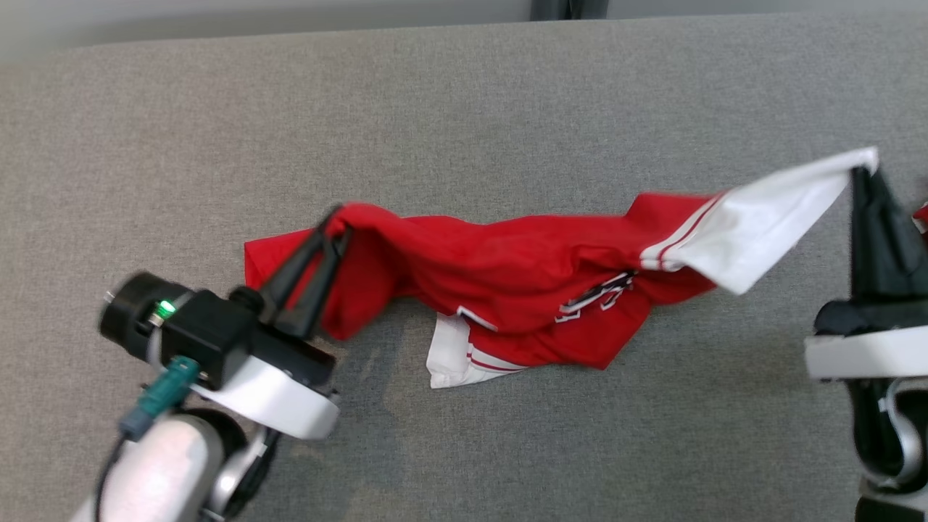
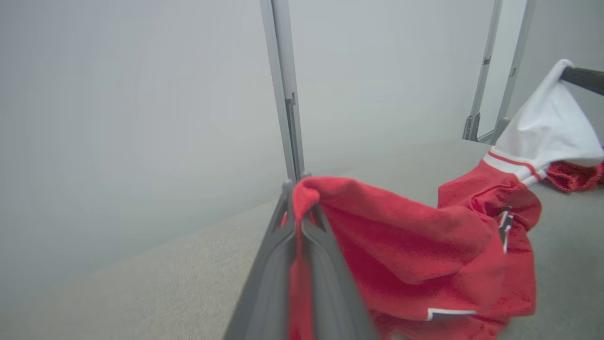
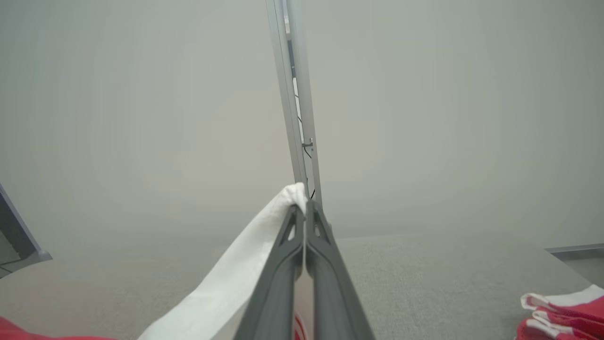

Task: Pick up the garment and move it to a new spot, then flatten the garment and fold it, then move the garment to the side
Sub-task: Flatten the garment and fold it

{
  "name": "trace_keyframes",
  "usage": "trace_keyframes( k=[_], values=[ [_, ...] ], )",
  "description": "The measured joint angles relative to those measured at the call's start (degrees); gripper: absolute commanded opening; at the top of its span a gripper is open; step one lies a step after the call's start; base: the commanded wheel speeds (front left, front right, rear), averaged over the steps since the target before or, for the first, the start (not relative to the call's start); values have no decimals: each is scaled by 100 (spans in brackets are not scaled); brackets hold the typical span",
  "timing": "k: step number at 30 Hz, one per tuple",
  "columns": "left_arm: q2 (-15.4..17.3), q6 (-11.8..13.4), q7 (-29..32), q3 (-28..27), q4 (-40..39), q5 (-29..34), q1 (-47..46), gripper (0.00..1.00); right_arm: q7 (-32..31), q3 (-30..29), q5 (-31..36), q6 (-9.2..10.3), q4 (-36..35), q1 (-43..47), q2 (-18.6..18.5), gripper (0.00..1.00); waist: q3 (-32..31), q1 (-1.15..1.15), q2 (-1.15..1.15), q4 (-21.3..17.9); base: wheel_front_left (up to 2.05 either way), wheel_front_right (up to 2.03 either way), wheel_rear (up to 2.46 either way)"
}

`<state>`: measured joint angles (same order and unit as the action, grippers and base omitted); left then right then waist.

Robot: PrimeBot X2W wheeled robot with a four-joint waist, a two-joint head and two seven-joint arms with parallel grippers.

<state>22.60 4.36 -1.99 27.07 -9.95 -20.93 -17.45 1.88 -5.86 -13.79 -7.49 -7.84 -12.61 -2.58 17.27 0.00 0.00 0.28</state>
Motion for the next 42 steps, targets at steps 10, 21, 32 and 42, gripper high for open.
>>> trace_keyframes(
  k=[10,21,32,42],
  values=[
    [353,389,75,-1054,-999,-175,-686,0,-90,-471,177,0,-1081,-1066,-172,0,-301,0,0,5,0,0,0],
    [709,344,297,-1517,-1418,-130,-1917,0,-591,-668,152,-1,-1566,-2160,-631,0,-468,0,0,-31,0,0,0],
    [521,-163,396,-1233,-111,-336,-3506,0,-590,157,-302,0,243,-3732,-1099,0,-40,0,0,-79,0,0,0],
    [-53,-788,-182,-889,3285,-308,-5815,0,672,961,-415,-1,3272,-6429,-1037,0,471,0,0,-60,0,0,0]
  ],
)
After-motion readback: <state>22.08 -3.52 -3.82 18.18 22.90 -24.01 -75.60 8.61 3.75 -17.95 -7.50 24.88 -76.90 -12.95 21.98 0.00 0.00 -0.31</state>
